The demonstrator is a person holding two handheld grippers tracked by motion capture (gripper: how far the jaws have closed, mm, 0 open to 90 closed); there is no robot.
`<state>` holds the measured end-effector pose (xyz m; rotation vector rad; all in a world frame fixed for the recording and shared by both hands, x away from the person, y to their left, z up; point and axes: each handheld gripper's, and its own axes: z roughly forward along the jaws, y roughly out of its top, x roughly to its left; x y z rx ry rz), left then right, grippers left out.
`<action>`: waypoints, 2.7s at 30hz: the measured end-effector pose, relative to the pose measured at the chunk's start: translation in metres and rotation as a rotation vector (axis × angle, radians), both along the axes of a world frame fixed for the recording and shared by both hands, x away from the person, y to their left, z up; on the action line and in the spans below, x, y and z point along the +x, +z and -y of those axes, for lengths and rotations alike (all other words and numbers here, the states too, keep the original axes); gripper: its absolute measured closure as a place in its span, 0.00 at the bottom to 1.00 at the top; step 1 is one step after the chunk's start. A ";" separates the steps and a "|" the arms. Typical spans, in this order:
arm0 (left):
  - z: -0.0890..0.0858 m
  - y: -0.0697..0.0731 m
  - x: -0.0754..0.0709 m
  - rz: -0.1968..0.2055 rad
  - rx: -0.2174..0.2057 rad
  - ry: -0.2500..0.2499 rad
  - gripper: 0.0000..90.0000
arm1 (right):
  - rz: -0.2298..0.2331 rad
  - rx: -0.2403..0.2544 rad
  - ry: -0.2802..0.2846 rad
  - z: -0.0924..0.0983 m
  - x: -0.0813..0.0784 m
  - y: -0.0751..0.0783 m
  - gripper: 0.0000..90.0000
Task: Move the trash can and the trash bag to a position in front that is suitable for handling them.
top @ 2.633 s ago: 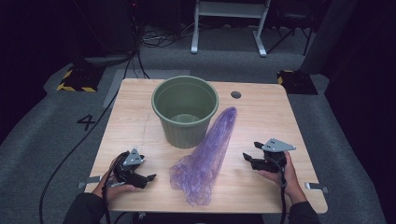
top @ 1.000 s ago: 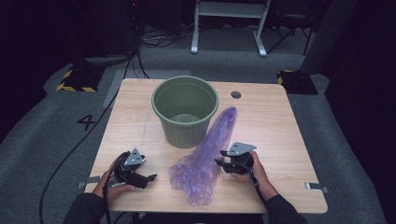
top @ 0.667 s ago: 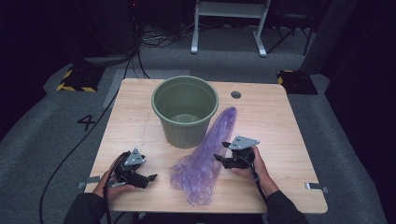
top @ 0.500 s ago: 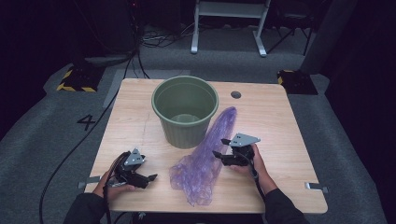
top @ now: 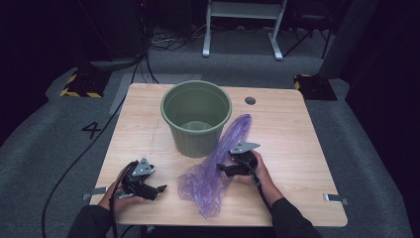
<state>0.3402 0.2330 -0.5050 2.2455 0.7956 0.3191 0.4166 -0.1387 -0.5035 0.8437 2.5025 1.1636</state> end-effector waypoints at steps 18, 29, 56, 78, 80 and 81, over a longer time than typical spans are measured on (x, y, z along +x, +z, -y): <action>0.000 0.000 0.000 0.000 0.000 0.000 0.11 | -0.005 -0.029 -0.108 0.037 0.003 0.001 0.30; 0.000 0.000 0.000 0.001 0.000 0.000 0.11 | -0.005 -0.028 -0.212 0.072 0.002 0.001 0.30; 0.001 0.000 0.001 0.003 0.000 -0.006 0.11 | 0.014 -0.006 -0.274 0.117 -0.018 0.005 0.30; 0.001 0.000 0.001 0.002 -0.001 -0.003 0.11 | 0.155 -0.113 0.081 0.081 -0.075 0.011 0.42; 0.001 0.000 0.001 0.002 -0.001 -0.003 0.11 | 0.160 -0.102 0.111 0.074 -0.076 0.009 0.48; 0.001 0.000 0.001 0.002 -0.001 -0.003 0.11 | 0.174 -0.094 0.117 0.071 -0.076 0.008 0.51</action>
